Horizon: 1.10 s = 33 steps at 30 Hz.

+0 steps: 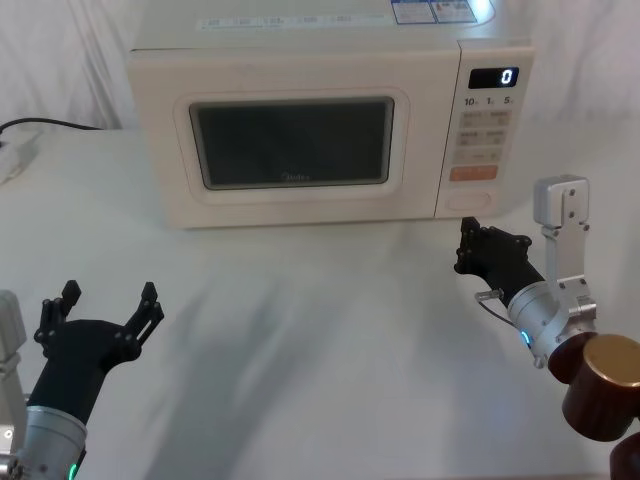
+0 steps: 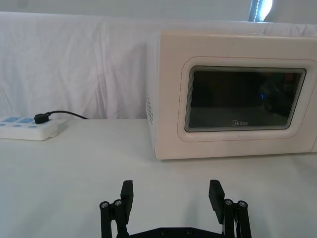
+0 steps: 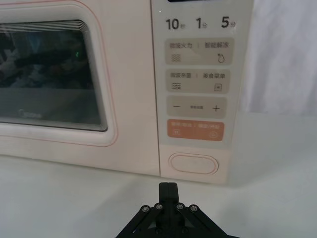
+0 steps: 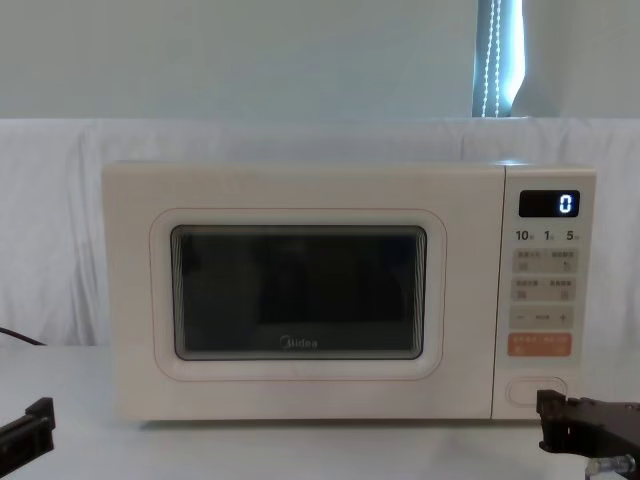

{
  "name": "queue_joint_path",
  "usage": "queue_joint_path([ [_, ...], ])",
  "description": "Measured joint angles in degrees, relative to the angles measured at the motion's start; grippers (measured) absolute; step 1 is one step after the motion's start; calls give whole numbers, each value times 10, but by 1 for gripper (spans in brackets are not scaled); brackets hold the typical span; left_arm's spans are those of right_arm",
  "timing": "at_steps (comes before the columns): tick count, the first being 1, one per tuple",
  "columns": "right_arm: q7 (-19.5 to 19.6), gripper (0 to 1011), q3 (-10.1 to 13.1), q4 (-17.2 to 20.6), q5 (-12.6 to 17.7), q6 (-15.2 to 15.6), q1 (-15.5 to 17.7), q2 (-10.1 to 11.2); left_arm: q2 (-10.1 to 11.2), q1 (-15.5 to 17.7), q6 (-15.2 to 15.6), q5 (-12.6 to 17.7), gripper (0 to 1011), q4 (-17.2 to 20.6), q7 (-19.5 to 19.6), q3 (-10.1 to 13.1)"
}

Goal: Press the button to open the microwave door with one hand; close the microwave door with the other hand.

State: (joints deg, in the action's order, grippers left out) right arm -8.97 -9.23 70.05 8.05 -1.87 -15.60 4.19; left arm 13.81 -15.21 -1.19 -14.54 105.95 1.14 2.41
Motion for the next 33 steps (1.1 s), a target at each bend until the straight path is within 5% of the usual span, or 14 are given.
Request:
queue_joint_path([
  [11, -4, 0, 6, -76, 2, -37, -44, -6, 0, 0, 0, 0, 1001, 0, 0, 0],
  [33, 9, 0, 10, -158, -29, -38, -109, -7, 0, 0, 0, 0, 1001, 0, 0, 0],
])
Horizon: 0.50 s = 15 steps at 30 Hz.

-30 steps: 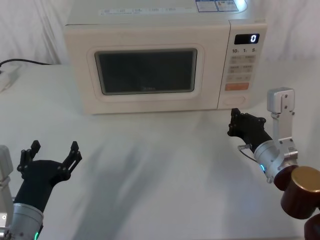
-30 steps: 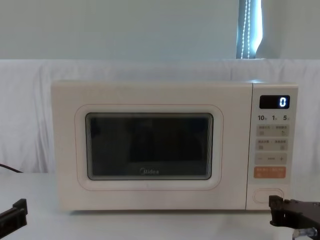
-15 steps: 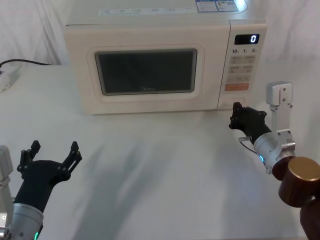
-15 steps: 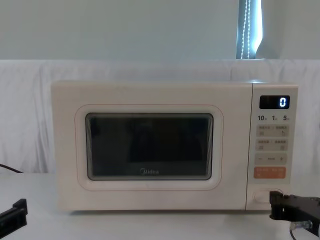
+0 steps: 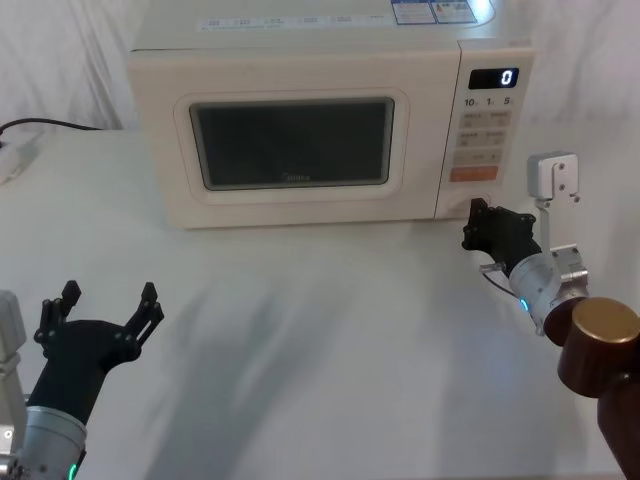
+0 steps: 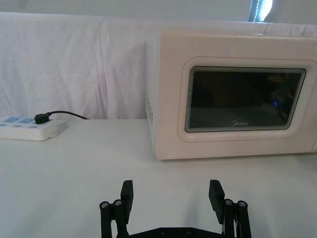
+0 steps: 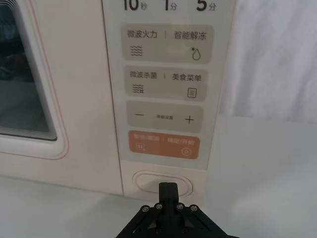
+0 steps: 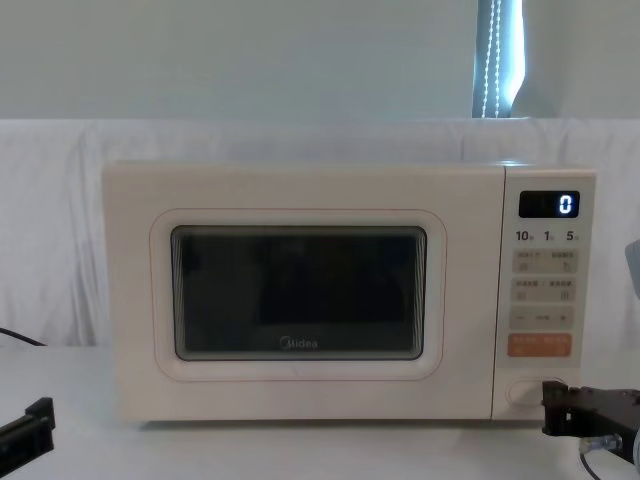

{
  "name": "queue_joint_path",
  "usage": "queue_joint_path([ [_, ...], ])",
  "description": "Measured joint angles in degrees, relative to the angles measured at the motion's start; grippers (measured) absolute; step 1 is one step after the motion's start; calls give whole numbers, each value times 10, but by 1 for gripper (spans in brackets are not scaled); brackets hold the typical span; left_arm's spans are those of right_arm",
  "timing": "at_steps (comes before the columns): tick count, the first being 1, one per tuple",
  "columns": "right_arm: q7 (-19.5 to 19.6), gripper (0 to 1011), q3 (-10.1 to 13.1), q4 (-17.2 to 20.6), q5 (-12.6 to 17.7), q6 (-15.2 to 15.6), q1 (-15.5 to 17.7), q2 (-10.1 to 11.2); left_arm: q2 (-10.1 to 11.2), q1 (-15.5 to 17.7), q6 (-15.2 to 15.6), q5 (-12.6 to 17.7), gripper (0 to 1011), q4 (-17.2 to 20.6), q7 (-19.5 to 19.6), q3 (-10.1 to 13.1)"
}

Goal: Press the button to open the microwave door with one hand; close the microwave door with the other hand.

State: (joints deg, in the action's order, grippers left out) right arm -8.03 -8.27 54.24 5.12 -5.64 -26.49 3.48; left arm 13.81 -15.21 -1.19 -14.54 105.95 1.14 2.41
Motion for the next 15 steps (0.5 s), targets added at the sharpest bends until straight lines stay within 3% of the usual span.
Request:
queue_joint_path([
  [15, 2, 0, 6, -45, -9, -20, -27, -7, 0, 0, 0, 0, 1001, 0, 0, 0],
])
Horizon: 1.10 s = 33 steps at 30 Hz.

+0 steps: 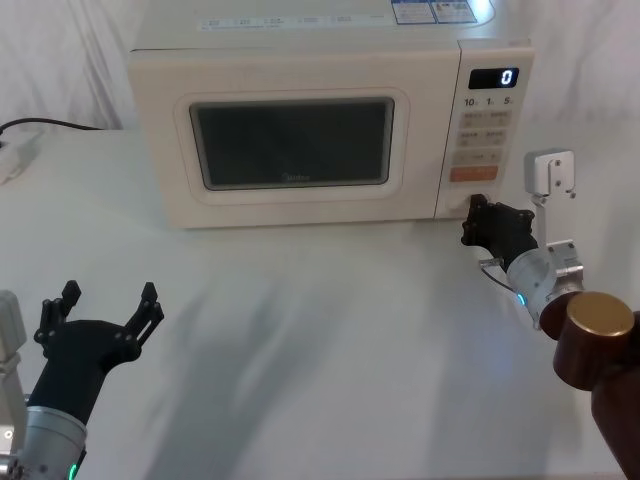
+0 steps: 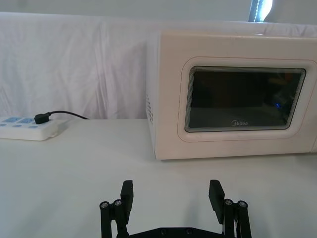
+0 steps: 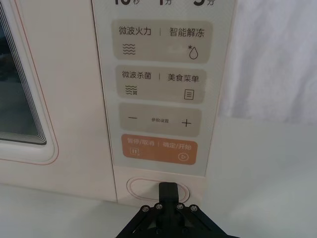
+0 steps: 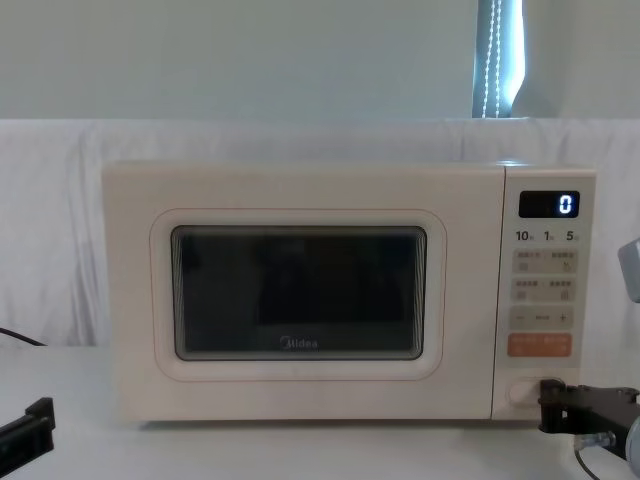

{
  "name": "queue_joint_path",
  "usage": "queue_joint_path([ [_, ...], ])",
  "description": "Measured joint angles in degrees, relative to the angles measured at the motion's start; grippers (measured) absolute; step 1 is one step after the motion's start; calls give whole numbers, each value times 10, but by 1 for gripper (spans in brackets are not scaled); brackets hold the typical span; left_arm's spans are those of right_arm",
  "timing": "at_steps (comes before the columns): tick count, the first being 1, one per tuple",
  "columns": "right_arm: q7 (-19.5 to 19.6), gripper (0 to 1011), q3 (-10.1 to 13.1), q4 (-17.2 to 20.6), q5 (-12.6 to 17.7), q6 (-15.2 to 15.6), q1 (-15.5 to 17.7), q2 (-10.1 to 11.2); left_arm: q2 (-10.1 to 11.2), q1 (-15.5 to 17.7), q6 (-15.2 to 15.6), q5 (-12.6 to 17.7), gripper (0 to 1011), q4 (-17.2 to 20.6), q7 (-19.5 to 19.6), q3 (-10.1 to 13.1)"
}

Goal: Press the button to open the microwave door with one hand; close the microwave door with the other hand.

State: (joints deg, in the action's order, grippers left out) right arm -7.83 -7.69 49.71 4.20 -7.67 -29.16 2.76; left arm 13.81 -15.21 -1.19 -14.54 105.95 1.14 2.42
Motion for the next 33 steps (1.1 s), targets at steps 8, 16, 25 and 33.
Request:
queue_joint_path([
  [8, -2, 0, 1, -15, -4, -3, -9, -3, 0, 0, 0, 0, 1001, 0, 0, 0],
  [16, -2, 0, 3, -20, -6, -5, -12, -5, 0, 0, 0, 0, 1001, 0, 0, 0],
  [25, -2, 0, 4, -38, -9, -9, -24, -8, 0, 0, 0, 0, 1001, 0, 0, 0],
  [33, -4, 0, 5, -57, -13, -14, -37, -11, 0, 0, 0, 0, 1001, 0, 0, 0],
])
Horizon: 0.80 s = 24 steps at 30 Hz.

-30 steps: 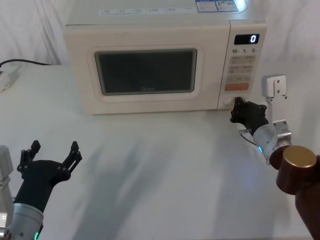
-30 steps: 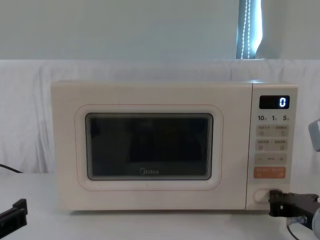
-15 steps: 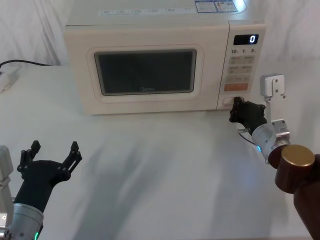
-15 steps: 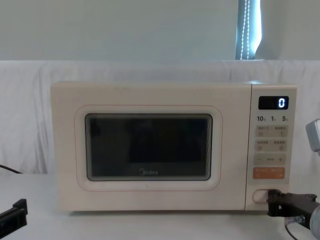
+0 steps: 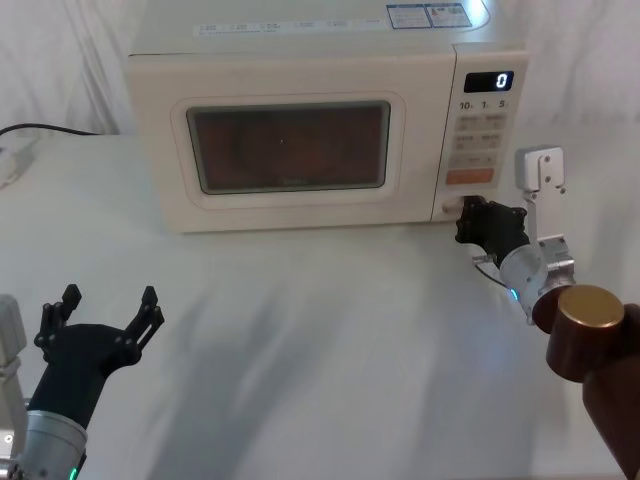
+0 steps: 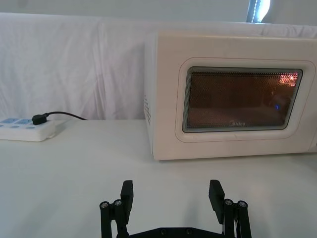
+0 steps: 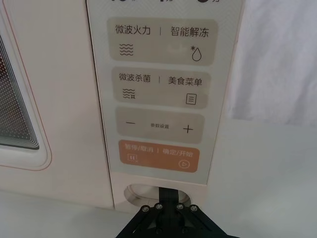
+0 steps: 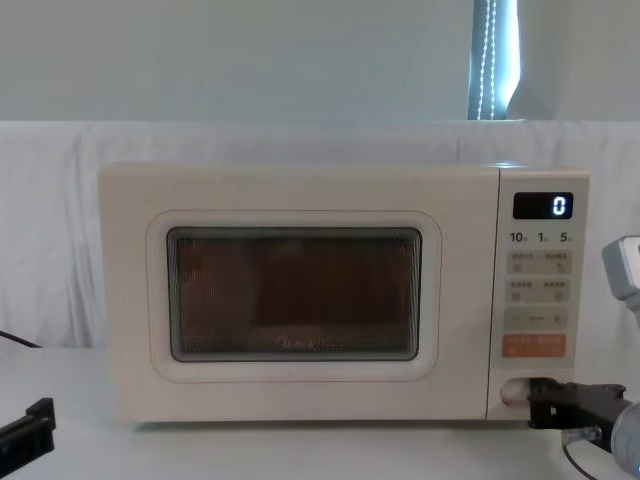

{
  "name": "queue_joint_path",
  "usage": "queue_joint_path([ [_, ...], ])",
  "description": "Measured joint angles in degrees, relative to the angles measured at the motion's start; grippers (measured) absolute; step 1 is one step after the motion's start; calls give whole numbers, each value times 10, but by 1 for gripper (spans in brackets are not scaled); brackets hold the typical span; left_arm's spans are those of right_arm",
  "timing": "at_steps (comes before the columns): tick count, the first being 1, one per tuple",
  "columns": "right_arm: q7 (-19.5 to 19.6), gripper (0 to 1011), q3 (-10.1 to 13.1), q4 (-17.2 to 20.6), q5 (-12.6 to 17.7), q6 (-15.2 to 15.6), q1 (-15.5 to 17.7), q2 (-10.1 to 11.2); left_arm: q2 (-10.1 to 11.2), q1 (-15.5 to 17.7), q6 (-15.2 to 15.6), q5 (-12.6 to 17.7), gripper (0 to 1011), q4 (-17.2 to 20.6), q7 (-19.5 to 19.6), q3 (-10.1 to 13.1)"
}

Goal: Press the button to open the microwave door with one hand; close the microwave door with the other hand.

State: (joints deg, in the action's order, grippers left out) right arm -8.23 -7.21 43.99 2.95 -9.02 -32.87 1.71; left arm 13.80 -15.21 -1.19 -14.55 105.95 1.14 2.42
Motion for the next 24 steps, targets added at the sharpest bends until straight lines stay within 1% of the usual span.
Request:
queue_joint_path([
  [14, -3, 0, -1, -32, -3, -14, -20, -4, 0, 0, 0, 0, 1001, 0, 0, 0],
  [20, -4, 0, 0, -37, -4, -16, -22, -4, 0, 0, 0, 0, 1001, 0, 0, 0],
  [24, -4, 0, 1, -33, -4, -16, -18, -4, 0, 0, 0, 0, 1001, 0, 0, 0],
])
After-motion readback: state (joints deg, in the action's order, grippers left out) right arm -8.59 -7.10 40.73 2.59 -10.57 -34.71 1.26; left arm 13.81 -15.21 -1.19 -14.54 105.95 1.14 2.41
